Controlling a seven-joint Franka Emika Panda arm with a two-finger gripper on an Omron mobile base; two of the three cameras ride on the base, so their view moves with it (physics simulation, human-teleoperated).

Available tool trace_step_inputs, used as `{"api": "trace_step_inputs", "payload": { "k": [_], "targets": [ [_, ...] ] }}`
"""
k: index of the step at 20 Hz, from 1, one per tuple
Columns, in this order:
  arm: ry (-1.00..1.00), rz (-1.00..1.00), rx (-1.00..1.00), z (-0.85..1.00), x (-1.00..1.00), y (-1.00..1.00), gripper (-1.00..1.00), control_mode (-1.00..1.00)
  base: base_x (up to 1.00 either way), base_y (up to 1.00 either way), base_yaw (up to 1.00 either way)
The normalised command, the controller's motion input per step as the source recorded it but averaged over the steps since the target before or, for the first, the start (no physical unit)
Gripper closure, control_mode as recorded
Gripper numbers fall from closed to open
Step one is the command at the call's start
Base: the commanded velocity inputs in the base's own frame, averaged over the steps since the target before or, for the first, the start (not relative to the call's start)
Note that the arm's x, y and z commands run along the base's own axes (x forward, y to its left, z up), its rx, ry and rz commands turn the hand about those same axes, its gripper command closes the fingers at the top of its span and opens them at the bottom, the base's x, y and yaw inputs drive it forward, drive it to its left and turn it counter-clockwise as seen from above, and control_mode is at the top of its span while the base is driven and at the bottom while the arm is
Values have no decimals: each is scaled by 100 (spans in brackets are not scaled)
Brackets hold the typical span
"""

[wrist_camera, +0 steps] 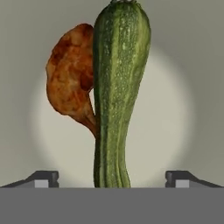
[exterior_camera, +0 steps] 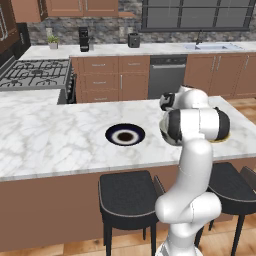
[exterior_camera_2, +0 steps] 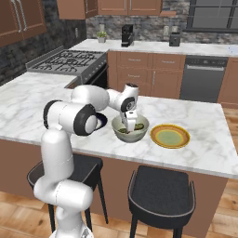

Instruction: Pick the chicken drumstick and squash from their plates and place them in the bowl. Then put the bowl in the fridge.

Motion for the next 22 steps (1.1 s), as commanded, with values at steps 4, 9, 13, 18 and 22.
{"api": "trace_step_inputs", "payload": {
  "k": [4, 9, 13, 18, 22],
  "targets": [
    [0, -2, 0, 42, -7, 0, -100, -100, 0, 0, 0],
    [0, 0, 0, 51, -20, -12, -100, -100, 0, 0, 0],
    [0, 0, -1, 38, -33, -44, -100, -100, 0, 0, 0],
    [0, -4, 0, 10, -37, -51, -100, -100, 0, 0, 0],
    [0, -13, 0, -13, -43, -22, -100, -100, 0, 0, 0]
  ]
}}
